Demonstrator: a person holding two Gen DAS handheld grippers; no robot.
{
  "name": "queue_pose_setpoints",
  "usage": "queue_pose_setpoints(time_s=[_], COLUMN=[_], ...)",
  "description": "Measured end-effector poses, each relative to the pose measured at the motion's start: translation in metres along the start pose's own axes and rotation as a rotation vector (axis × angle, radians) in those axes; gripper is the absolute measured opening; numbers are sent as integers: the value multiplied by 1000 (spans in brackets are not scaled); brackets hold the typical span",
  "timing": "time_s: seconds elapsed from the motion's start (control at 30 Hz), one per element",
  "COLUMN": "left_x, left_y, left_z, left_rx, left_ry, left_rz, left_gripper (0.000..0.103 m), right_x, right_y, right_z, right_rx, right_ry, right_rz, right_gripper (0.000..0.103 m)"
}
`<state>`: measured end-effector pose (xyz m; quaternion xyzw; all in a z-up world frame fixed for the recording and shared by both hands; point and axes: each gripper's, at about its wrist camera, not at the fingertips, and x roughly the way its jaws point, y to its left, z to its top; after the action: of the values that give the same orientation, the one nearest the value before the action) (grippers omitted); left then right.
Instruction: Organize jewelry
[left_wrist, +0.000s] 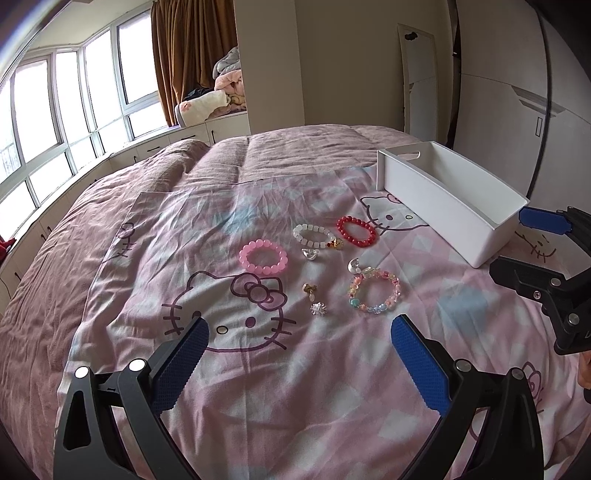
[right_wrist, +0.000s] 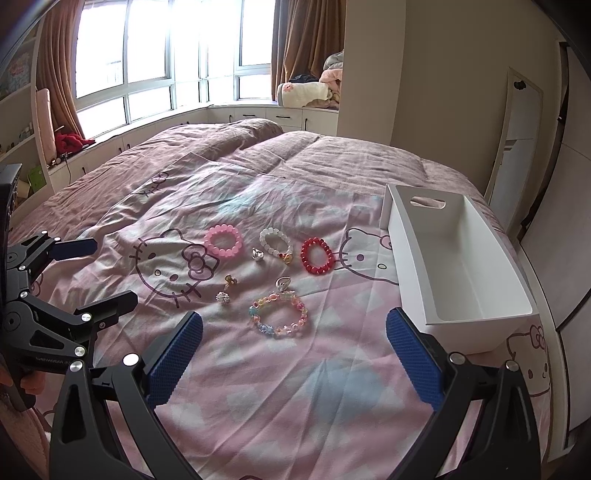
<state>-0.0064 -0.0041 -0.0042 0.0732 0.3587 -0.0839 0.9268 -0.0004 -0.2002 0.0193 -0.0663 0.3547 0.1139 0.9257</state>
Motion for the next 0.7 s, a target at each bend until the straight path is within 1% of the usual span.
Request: queue_pose_setpoints(time_s=[0.7], left_x=[1], left_y=[0], left_z=[-1], left_rx=[2], left_ry=[2], left_rz=[0], left_gripper=[100], right_x=[2], right_y=[3], right_z=[-3], right_rx=[-1], right_ry=[15], right_rz=[12], right_gripper=[98])
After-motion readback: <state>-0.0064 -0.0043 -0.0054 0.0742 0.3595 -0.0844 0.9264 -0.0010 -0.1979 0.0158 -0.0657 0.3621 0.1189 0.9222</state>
